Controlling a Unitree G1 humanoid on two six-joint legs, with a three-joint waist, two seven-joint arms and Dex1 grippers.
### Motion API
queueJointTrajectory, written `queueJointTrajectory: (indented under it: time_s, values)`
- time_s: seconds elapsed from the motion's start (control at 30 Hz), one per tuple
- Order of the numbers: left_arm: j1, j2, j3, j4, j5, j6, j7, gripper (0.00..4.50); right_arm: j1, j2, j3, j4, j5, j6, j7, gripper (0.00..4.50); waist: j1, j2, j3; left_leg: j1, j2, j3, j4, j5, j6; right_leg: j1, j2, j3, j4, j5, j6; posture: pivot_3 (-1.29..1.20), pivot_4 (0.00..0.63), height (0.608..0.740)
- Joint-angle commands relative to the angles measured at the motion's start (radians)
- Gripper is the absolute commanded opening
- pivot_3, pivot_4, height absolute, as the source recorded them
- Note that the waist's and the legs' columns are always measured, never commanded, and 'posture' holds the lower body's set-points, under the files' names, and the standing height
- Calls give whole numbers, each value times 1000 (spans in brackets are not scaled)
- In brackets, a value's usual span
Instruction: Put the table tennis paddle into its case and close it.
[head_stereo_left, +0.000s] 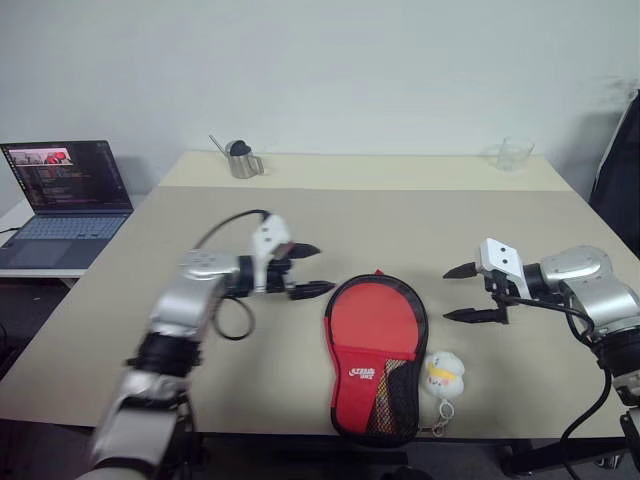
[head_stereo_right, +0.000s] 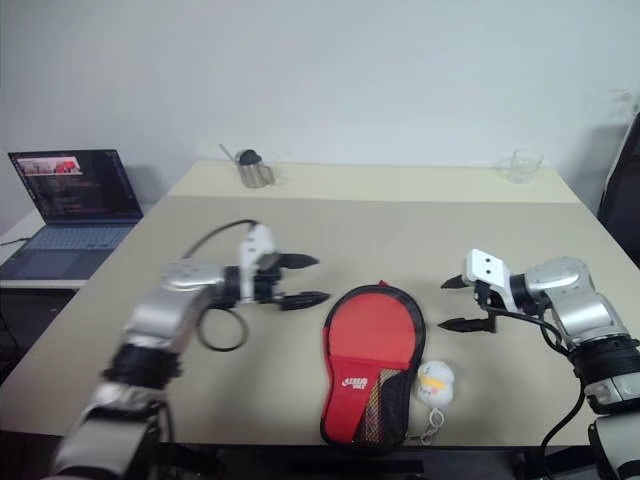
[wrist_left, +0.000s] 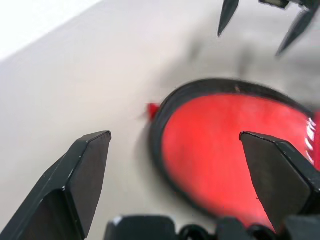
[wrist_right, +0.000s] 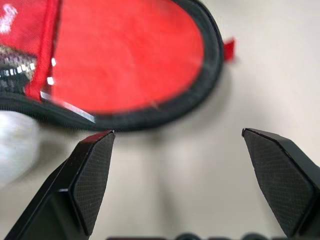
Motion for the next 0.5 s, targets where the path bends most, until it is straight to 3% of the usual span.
queueJointTrajectory:
  time_s: [0.03, 0.13, 0.27, 0.5]
  values:
    - [127, 153, 106, -163, -79, 83, -62, 4500, -92, -54, -33, 103, -20, -58, 66, 4477, -2, 2, 3, 0, 0, 1, 0, 0, 0, 0, 0, 0, 1, 0, 0, 0, 150, 740]
    - [248, 296, 237, -237, -127, 128, -84, 4500, -160, -97, -37, 189, -28, -95, 139, 4477, -3, 1, 15, 1, 0, 0, 0, -1, 4, 0, 1, -1, 2, 0, -1, 0, 150, 740]
    - [367, 414, 385, -271, -174, 162, -113, 4500, -202, -115, -50, 207, -12, -115, 199, 4477, 0, 0, 17, 2, 3, -1, 1, 0, 4, 1, 3, -3, 2, 1, -3, 0, 150, 740]
    - [530, 506, 551, -321, -227, 204, -153, 4500, -221, -82, -75, 112, 45, -74, 209, 4477, -1, 2, 19, 2, 4, 0, 1, 0, 4, 1, 4, -2, 3, 1, -3, 0, 150, 740]
